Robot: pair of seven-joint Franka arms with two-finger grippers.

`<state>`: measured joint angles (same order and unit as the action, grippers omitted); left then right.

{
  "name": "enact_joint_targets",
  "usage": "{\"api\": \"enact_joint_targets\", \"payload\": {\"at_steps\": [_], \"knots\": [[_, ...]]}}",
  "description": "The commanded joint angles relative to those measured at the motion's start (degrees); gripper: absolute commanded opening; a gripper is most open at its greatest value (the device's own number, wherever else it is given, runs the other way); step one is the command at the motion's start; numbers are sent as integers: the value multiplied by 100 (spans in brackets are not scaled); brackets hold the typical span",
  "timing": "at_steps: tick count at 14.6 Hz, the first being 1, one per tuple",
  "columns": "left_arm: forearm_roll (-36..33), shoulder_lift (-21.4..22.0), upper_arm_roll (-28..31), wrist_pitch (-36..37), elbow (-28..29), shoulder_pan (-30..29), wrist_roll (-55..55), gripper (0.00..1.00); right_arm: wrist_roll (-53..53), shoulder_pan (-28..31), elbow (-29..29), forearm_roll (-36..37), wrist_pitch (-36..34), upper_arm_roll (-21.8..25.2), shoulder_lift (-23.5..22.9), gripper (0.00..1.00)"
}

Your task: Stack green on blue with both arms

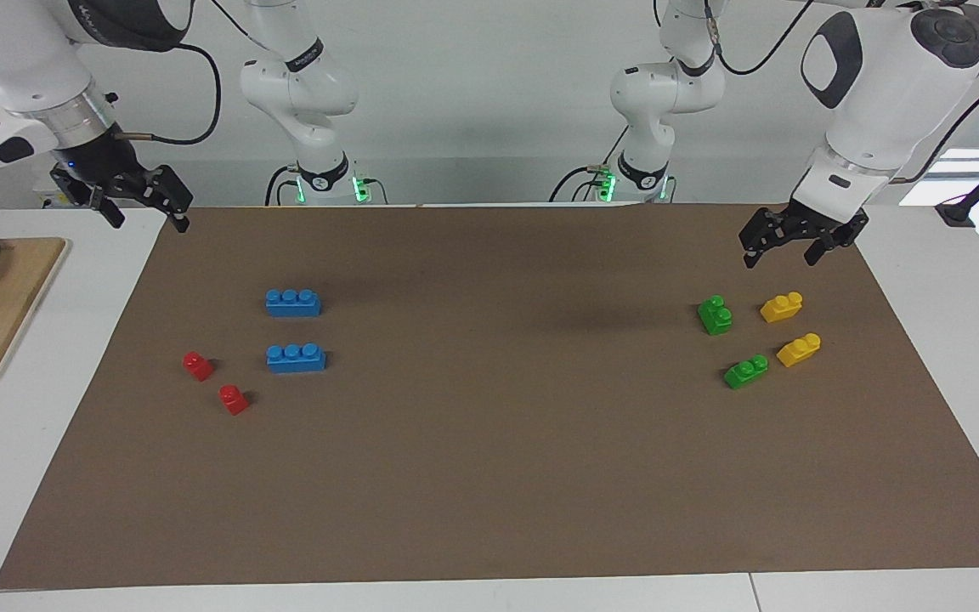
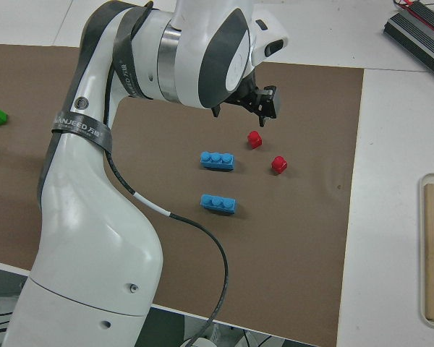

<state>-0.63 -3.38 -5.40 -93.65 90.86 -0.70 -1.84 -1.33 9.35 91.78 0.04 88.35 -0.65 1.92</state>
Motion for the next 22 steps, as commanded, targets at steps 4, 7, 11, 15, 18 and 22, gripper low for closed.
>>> {"api": "enact_joint_targets", "payload": {"at_steps": [4,7,11,15,18,22], "knots": [[19,-75,101,-13,-112,105,-53,100,-139,32,59,110,16,-41,36,100],[10,-58,110,-22,-77,105,-53,100,-131,32,59,92,-11,-41,45,100],[10,213,127,-434,553,0,8,100,-131,110,68,75,42,-32,45,100],[1,530,127,-1057,1380,-158,17,100,-157,93,94,66,-124,-32,71,100],[1,601,136,-1445,1802,-167,35,100,-193,93,112,66,6,-23,63,100],[1,663,136,-1858,2452,-264,245,100,481,93,427,66,332,-14,185,100]]}}
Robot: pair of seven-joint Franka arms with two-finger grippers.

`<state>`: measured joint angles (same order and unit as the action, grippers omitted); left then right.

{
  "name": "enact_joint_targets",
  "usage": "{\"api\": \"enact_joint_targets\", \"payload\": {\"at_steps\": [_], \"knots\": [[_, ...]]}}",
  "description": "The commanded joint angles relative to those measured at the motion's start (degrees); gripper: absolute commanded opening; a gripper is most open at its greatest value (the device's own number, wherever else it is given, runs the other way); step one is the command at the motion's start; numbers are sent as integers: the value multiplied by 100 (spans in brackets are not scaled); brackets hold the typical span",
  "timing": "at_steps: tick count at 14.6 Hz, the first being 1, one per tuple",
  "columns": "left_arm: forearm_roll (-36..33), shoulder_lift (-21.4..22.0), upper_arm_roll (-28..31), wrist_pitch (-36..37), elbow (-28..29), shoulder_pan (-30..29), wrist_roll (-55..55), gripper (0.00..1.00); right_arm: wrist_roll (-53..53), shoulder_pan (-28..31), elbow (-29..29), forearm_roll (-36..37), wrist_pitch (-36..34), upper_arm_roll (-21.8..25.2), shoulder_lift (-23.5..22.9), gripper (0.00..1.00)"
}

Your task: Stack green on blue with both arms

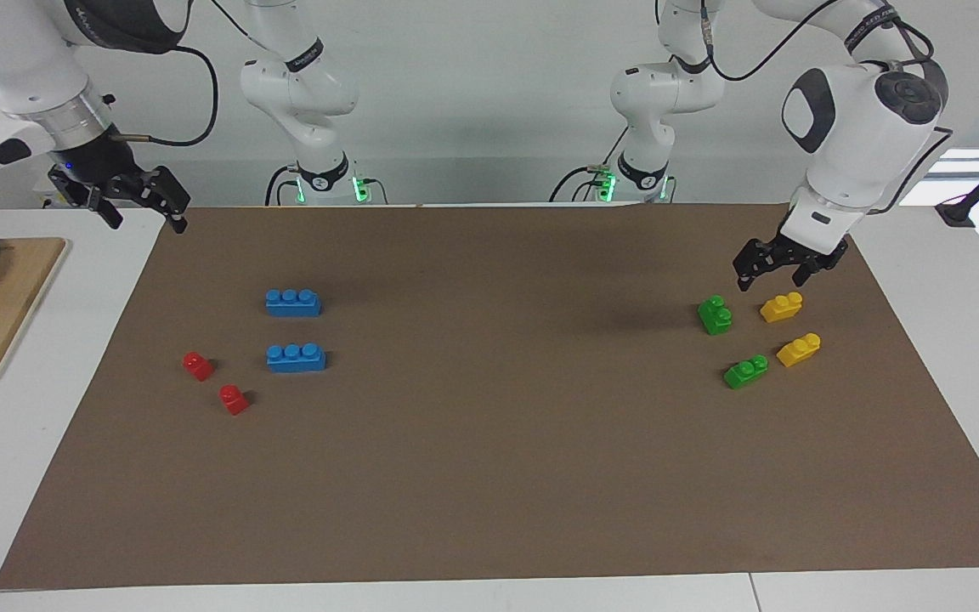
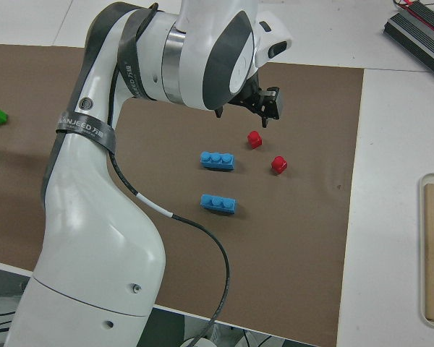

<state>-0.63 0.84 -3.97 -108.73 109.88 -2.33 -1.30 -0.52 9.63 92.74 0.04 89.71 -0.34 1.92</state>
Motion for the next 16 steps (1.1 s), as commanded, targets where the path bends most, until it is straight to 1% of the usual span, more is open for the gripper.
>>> {"api": "enact_joint_targets", "payload": {"at_steps": [1,2,3,4,5,9,12,14,16], "knots": [[1,259,-7,-437,744,-109,279,100,1178,39,429,57,188,-45,238,100],[1,302,2,-508,955,-127,376,100,2160,-5,551,49,196,-54,308,99],[1,329,-7,-604,1122,-205,403,100,3180,-14,666,-108,205,-72,361,99],[1,329,-7,-709,1237,-223,403,100,3990,-14,763,-406,214,-63,396,99],[1,320,-7,-806,1334,-224,403,100,4529,-14,833,-635,231,-63,405,99],[1,276,-7,-1096,1799,-223,245,100,5455,-5,922,-909,319,-63,248,95],[1,294,-7,-1693,2265,-232,210,100,5729,65,887,-1277,477,-54,99,94],[1,189,-16,-1756,2302,-215,-131,100,5974,74,878,-1463,504,-54,28,93],[1,66,-16,-1853,2310,-171,-186,100,6291,74,869,-1620,635,-54,-112,93]]}}
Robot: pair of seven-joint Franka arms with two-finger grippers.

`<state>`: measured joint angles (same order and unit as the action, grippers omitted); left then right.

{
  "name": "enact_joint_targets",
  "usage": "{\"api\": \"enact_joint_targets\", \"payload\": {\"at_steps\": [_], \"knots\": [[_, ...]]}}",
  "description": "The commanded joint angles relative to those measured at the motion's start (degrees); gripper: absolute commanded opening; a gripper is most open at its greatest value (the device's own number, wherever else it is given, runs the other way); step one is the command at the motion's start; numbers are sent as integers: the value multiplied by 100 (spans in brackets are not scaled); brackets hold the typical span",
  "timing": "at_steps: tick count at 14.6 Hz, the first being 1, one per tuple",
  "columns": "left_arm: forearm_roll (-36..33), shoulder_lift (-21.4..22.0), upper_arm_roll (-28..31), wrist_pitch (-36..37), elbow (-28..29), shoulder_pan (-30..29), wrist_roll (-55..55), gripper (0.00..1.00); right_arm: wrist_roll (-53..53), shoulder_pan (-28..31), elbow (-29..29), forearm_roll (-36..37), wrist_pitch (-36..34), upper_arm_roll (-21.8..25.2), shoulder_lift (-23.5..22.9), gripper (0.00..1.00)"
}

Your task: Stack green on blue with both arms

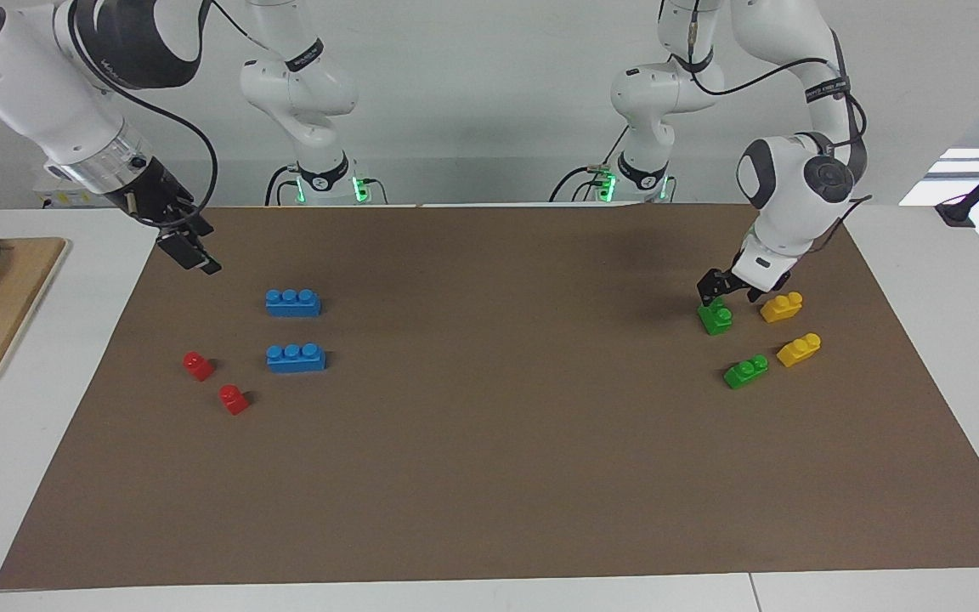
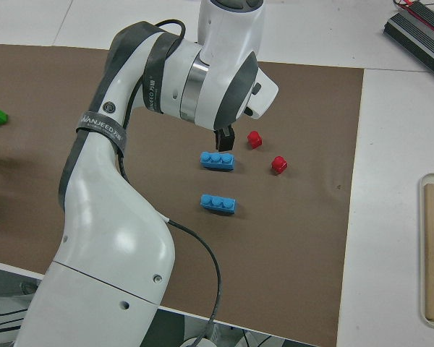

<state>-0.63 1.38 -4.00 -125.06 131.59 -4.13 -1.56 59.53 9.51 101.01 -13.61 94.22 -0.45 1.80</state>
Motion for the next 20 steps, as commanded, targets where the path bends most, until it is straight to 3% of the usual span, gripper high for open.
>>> {"api": "enact_joint_targets", "payload": {"at_steps": [1,5,8,12,14,15,16,20], "knots": [[1,-32,-13,-247,139,9,-161,100,401,86,51,-352,254,-43,-197,93],[1,-138,-13,-589,314,9,-213,99,376,121,112,-380,395,-43,-461,94],[1,-191,-13,-634,350,17,-248,84,419,121,112,-380,527,-34,-690,94],[1,-217,-13,-634,350,18,-284,81,411,86,445,-388,948,-43,-760,94],[1,-217,-13,-634,350,18,-336,61,420,69,656,-441,1212,-43,-760,94],[1,-226,-13,-625,350,26,-336,37,420,69,735,-546,1300,-43,-760,94],[1,-226,-13,-599,332,26,-328,2,420,60,797,-590,1370,-43,-769,95],[1,-270,-13,-275,70,35,-328,0,367,25,1201,-608,1818,-43,-769,95]]}}
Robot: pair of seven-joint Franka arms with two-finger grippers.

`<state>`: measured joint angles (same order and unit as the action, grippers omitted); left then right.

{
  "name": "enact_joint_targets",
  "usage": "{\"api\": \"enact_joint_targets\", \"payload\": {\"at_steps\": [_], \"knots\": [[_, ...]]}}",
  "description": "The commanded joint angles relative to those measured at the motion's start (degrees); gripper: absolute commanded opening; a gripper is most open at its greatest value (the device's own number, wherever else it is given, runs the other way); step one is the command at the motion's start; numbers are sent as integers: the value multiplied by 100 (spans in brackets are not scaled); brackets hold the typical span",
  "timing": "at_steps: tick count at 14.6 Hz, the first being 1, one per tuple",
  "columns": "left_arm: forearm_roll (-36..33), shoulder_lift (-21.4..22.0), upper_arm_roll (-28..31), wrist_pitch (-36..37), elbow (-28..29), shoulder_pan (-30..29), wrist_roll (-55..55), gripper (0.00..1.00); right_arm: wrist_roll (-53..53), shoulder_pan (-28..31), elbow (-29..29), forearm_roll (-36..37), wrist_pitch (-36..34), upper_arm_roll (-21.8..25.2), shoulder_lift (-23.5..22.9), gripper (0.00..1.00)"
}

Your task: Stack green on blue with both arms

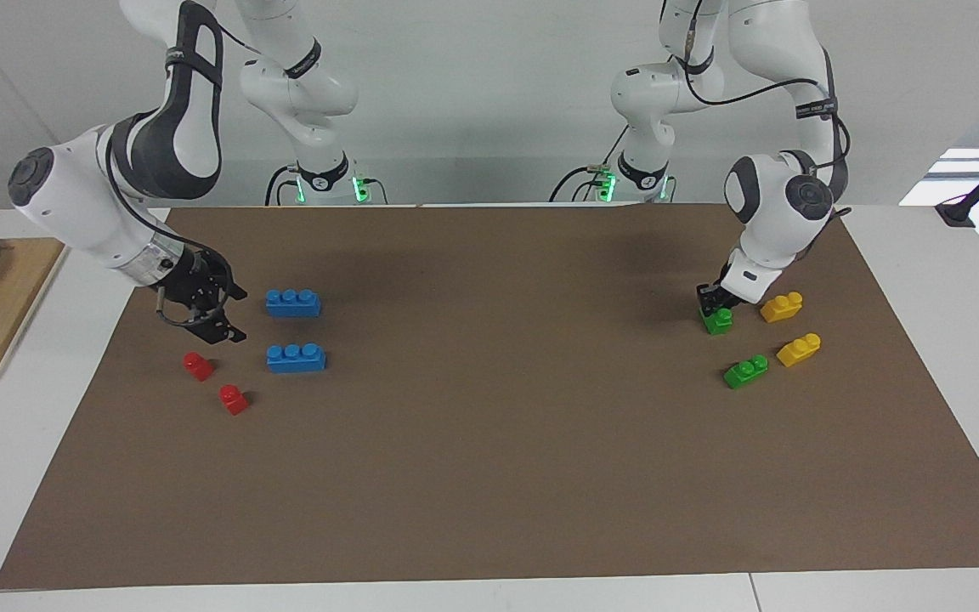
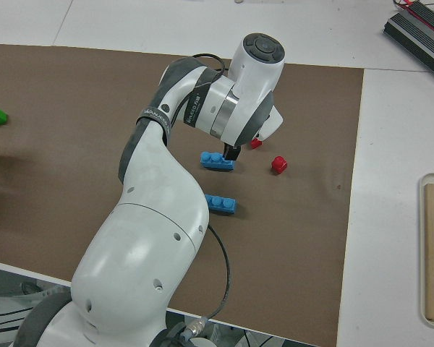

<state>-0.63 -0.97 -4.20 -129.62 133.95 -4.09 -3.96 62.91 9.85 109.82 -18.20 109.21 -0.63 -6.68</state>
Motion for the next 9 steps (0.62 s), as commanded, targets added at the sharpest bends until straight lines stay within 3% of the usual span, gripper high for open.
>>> {"api": "enact_joint_targets", "payload": {"at_steps": [1,5,9], "knots": [[1,-35,7,391,-324,31,-96,0,20,-18,416,-166,424,-34,79,95],[10,9,-11,1595,-1299,40,-245,0,-209,-71,531,-192,741,-34,-139,95],[264,27,-37,2159,-1863,180,-772,0,-244,-71,742,-219,1118,-34,-211,95]]}}
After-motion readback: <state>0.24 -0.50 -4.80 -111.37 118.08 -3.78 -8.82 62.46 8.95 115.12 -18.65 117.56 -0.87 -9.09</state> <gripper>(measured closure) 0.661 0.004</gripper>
